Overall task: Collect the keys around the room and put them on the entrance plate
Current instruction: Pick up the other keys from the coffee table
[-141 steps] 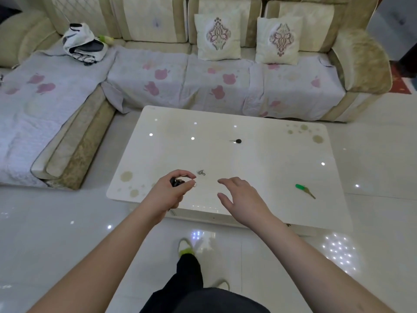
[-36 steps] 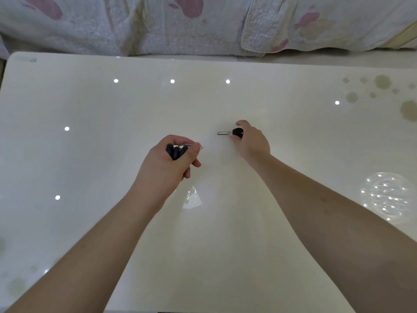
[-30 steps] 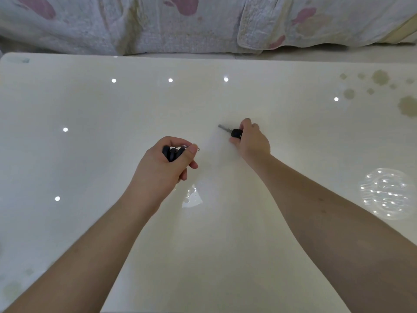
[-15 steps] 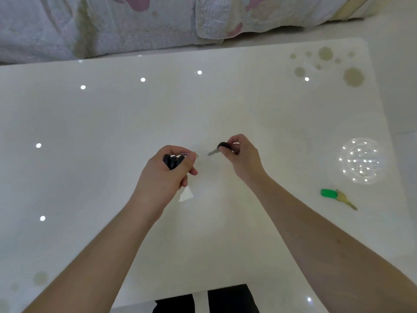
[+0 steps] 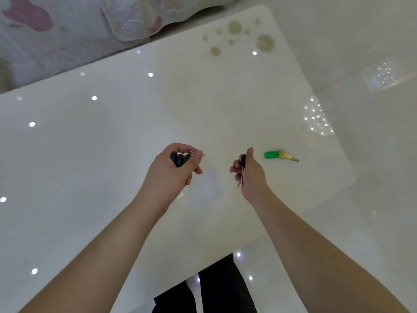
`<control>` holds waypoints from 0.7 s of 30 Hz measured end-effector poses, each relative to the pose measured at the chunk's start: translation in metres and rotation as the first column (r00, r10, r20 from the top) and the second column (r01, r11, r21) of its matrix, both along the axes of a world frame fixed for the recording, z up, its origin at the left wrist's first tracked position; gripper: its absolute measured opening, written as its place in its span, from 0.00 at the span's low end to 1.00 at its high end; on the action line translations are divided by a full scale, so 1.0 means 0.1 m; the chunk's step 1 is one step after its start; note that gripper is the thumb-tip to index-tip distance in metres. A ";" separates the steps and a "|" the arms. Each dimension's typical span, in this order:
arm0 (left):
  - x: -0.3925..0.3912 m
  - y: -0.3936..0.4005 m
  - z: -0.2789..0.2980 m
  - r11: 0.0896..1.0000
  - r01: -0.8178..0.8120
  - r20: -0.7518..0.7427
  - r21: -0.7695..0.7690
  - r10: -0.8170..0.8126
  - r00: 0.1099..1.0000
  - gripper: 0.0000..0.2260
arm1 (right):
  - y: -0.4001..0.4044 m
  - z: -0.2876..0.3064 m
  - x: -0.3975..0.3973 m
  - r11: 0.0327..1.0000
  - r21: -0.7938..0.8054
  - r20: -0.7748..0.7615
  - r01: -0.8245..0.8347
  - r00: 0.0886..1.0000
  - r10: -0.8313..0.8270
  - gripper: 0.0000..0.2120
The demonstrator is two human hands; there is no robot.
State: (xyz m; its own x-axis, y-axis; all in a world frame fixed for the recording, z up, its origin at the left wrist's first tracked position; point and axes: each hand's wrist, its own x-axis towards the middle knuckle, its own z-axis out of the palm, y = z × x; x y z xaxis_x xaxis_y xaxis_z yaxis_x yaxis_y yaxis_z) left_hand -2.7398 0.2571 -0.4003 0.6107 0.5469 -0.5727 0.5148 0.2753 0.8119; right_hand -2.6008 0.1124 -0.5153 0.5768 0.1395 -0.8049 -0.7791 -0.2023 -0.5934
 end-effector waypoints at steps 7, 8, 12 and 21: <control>0.50 -0.45 -0.04 0.990 0.139 -0.001 -0.019 -0.139 0.990 0.05 | -0.67 -0.07 0.30 0.928 -0.274 0.208 -0.255 0.926 0.315 0.16; 0.58 -0.51 -0.05 0.987 0.158 0.001 -0.016 -0.158 0.987 0.05 | -0.72 -0.09 0.36 0.897 -0.342 0.248 -0.281 0.894 0.374 0.13; 0.85 -0.69 -0.07 0.974 0.225 0.006 0.001 -0.225 0.974 0.06 | -0.93 -0.19 0.55 0.745 -0.597 0.372 -0.296 0.722 0.584 0.02; 1.24 -0.92 -0.19 0.955 0.297 -0.009 -0.002 -0.297 0.955 0.06 | -1.16 -0.40 1.11 0.534 -0.763 0.296 -0.364 0.537 0.790 0.19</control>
